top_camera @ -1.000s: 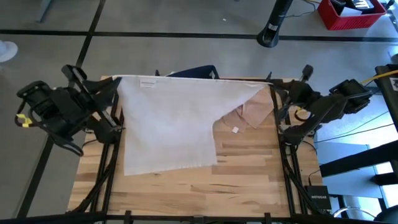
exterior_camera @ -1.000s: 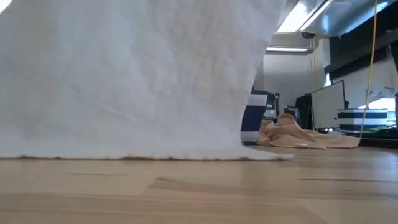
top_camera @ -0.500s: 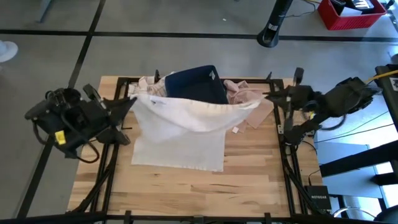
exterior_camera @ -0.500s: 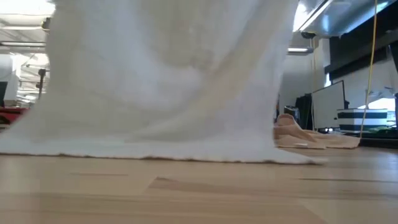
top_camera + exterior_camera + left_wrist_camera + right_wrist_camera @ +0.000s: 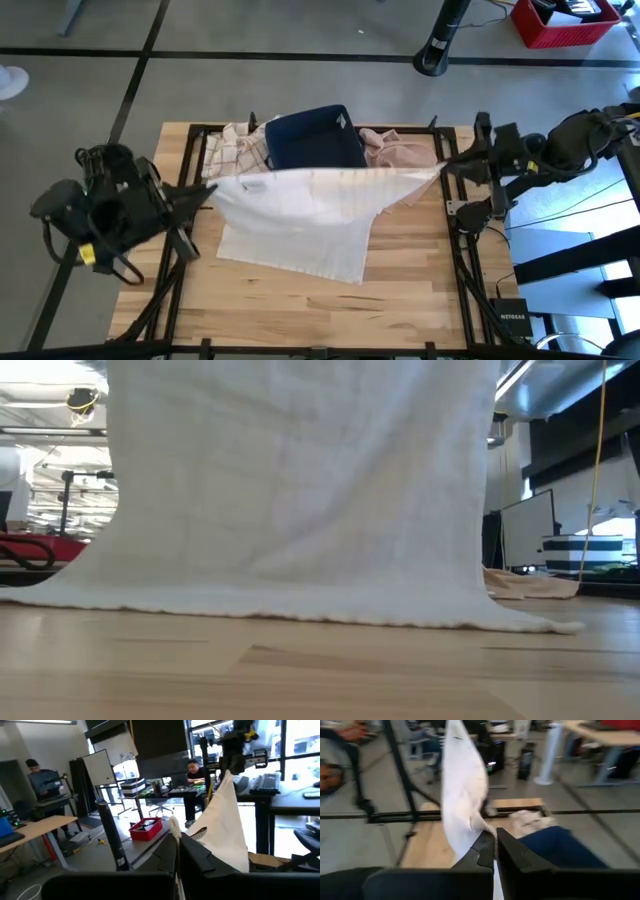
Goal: Fold towel
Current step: Fold the white with gray pattern towel on the table
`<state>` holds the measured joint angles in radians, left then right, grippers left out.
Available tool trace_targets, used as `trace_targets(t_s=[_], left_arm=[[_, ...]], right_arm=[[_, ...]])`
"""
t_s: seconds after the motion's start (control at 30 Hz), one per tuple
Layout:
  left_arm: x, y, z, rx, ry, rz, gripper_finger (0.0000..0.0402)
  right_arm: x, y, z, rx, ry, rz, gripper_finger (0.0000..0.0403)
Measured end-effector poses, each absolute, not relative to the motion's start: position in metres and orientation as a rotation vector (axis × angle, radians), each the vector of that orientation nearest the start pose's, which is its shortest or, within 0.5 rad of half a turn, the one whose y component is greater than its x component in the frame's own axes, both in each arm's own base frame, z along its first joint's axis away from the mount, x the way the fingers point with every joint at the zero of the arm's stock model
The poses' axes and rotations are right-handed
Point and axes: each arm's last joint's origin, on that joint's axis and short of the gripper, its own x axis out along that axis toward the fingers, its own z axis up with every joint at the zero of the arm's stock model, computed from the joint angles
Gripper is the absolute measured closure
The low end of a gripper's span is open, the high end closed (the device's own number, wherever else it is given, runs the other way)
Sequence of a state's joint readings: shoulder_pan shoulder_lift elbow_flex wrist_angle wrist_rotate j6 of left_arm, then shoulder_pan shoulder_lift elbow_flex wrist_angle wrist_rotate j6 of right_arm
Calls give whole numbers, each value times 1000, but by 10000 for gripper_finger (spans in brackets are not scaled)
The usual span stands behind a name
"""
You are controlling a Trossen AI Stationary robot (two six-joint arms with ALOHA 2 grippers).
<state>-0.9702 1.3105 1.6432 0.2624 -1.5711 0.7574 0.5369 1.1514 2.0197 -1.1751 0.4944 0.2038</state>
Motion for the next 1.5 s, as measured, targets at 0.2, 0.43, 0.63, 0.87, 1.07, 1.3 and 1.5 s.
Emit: trace_targets(t_s=[0.2, 0.43, 0.63, 0.87, 1.07, 1.3, 1.5], left_arm=[[153, -189, 530, 155, -9, 493, 399], [153, -203, 543, 130, -155, 292, 399], [152, -205, 563, 148, -279, 167, 399], [143, -190, 587, 145, -368, 182, 400], [142, -180, 593, 197, -330, 294, 397], [166, -173, 570, 319, -59, 536, 397], [194, -171, 535, 497, 96, 642, 397]], right_arm=[[126, 65, 546, 94, 247, 215, 395], [143, 83, 571, 106, -10, 485, 395], [140, 84, 594, 139, -250, 554, 395], [136, 79, 600, 147, -319, 479, 395], [136, 73, 585, 84, -162, 283, 395], [138, 63, 555, -97, 131, -42, 395], [146, 62, 519, -275, 341, -295, 395]])
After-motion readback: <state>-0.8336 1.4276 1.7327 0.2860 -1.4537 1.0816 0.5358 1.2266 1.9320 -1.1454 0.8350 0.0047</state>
